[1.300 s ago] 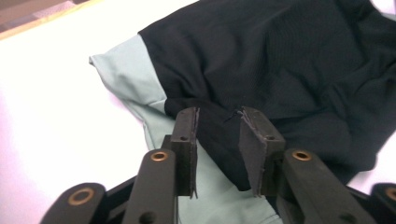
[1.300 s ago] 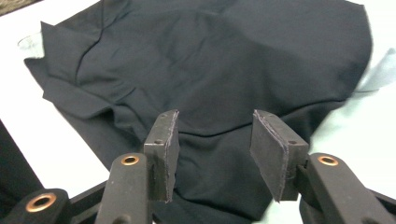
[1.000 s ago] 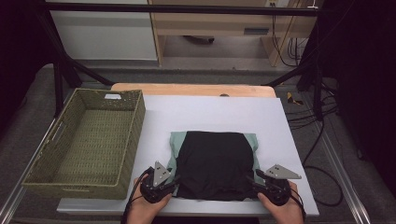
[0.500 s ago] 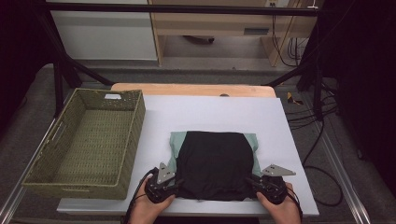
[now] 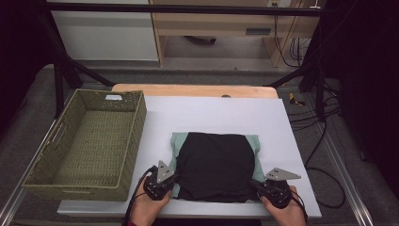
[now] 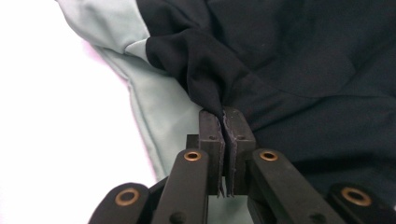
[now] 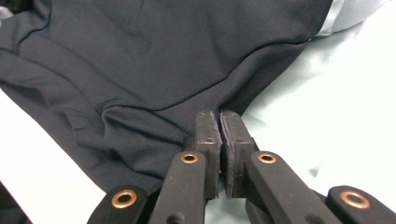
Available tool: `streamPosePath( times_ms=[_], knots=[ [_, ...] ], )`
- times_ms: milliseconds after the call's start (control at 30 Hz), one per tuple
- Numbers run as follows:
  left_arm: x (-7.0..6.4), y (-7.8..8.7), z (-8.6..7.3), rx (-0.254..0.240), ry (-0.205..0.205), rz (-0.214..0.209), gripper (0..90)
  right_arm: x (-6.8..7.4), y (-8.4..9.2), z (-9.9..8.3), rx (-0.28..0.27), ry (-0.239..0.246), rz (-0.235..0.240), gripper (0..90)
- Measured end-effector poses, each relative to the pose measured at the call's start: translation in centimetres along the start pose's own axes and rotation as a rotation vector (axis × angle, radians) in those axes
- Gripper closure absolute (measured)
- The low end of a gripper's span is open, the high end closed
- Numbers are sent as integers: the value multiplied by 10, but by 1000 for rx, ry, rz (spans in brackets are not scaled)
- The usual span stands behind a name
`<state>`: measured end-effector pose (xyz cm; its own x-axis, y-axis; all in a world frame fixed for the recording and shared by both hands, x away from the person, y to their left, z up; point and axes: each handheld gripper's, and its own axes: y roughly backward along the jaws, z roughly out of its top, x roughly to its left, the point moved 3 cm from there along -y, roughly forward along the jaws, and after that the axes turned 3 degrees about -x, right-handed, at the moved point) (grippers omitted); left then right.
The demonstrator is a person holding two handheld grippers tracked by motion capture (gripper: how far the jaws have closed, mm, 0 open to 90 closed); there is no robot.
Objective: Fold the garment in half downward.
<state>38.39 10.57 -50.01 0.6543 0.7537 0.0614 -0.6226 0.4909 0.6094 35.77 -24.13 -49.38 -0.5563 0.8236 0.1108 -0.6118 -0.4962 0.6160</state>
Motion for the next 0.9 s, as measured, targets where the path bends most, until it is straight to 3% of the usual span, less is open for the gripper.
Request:
streamPosePath(
  times_ms=[367, 567, 700, 900],
  knots=[
    [0, 3, -3, 14, -2, -8, 870, 2, -4, -2, 17, 25, -23, 865],
    [-1, 4, -3, 10, 1, -9, 856, 0, -4, -3, 14, 15, -25, 857],
    [0, 6, -2, -12, 5, 14, 783, -1, -4, -2, -6, 18, -37, 789],
    [4, 15, 3, -98, 35, 56, 657, -4, 1, 3, -82, -1, -98, 544]
  ],
)
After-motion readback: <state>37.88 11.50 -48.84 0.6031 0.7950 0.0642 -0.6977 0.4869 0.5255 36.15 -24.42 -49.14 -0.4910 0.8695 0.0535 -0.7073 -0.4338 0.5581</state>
